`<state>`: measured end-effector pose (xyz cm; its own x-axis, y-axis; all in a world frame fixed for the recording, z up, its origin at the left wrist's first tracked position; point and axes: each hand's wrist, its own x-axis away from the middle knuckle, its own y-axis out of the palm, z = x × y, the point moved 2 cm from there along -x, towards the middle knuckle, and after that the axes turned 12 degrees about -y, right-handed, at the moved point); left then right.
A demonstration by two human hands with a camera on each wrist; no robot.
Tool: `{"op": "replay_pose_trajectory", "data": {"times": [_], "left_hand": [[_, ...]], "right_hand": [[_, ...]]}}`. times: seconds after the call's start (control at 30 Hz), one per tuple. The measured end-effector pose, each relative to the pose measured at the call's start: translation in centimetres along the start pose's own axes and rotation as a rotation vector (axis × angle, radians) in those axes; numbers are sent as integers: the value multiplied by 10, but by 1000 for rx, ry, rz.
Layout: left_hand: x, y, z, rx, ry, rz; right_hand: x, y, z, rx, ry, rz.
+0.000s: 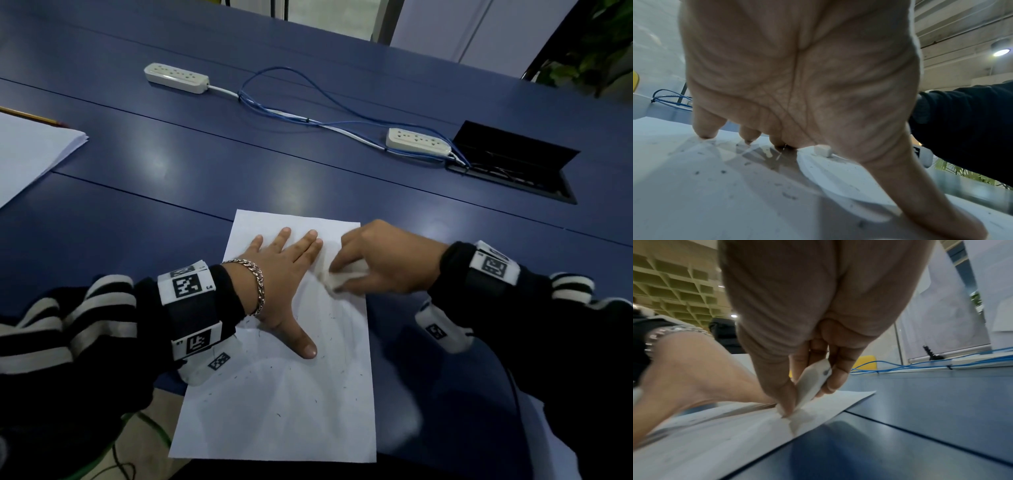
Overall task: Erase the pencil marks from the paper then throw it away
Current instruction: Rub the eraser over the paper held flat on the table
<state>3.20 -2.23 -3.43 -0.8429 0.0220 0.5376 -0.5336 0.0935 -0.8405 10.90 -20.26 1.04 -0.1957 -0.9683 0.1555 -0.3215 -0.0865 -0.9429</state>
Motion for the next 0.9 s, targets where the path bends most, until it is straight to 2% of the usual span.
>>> {"op": "replay_pose_trajectory", "data": {"times": [0.07,0.13,0.23,0.3,0.47,0.6,0.67,0.8,0.9], "left_hand": [[0,0,0,8,2,-13],[-1,1,0,7,2,-18],[-1,1,0,-8,-1,-20],[0,2,0,-8,0,-25],[-2,2,-1,14,0,-22],[-1,1,0,-5,0,-32],[0,1,0,-5,-4,-25],[1,1,0,1,-7,-17],[1,0,0,4,-3,-11]], "right_hand": [[-2,-2,12,34,80,71],[-1,-2,10,53,103,81],[5,2,-13,10,0,-52],[3,0,-14,13,-19,-84],[-5,-6,15,87,126,58],[3,3,-14,35,17,-53],[3,2,-12,19,16,-75],[0,-4,14,64,144,61],[4,4,0,59,98,37]]}}
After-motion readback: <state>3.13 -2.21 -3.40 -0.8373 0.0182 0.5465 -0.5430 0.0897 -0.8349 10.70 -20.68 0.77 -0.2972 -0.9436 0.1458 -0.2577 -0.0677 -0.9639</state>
